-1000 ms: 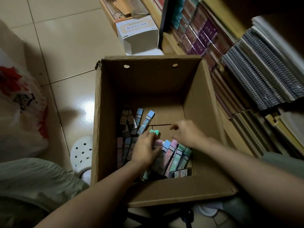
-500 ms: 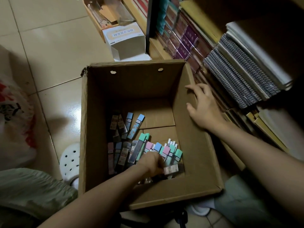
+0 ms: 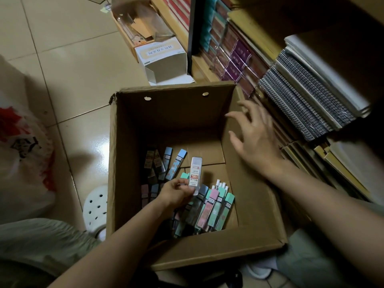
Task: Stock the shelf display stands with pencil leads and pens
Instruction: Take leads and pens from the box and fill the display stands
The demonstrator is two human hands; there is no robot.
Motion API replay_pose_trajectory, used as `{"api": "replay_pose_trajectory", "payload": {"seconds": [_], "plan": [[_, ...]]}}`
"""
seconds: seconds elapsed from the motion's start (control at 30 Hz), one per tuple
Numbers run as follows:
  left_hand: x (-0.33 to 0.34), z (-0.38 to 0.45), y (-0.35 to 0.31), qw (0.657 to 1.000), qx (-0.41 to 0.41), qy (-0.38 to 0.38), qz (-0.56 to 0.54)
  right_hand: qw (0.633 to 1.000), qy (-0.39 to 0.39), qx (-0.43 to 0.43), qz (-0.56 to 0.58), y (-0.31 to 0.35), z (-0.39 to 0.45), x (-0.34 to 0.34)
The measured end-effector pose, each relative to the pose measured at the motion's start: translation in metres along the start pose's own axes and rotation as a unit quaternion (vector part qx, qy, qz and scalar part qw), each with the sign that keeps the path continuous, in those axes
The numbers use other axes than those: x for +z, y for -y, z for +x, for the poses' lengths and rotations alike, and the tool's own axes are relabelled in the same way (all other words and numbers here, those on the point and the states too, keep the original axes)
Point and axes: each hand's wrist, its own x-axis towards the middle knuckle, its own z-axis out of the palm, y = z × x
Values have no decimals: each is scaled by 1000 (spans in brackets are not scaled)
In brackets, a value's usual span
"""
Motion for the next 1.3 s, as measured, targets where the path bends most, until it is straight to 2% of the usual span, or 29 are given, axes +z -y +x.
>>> {"api": "replay_pose_trajectory", "payload": {"seconds": [0.03,0.1,0.13,0.2,0.23,0.3,0.4,0.5,0.57,0.7,0.87,1.0,1.07,1.17,1.3], "plan": [[0,1,0,999,-4,-3,-36,999,3,-54,0,7,0,4],[0,4,1,997,-5,-19,-70,990,112,-79,41,24,-7,23],[0,6,2,997,-5,-32,-72,978,199,-44,53,31,-14,35],[-2,10,5,997,-5,-68,-49,928,359,78,69,37,-31,64],[-3,12,7,996,-3,-87,-27,901,408,128,67,36,-41,79],[-6,15,11,993,5,-118,9,877,446,175,46,34,-56,102],[-8,16,14,992,14,-126,13,883,426,194,24,37,-73,123],[-8,17,14,995,24,-98,14,900,382,208,23,43,-80,131],[-7,17,14,996,30,-86,9,899,372,230,36,45,-78,133],[-5,17,7,997,28,-67,7,873,325,318,177,39,-61,127],[-3,-1,-29,998,58,-11,13,878,250,329,241,31,-42,100],[-6,-31,-84,991,98,52,80,909,200,255,262,28,-14,35],[-4,-52,-115,978,150,65,131,923,179,207,272,32,6,-15],[4,-85,-161,955,237,82,157,921,153,176,313,40,28,-103],[22,-129,-219,932,291,168,138,912,108,148,366,45,29,-199]]}}
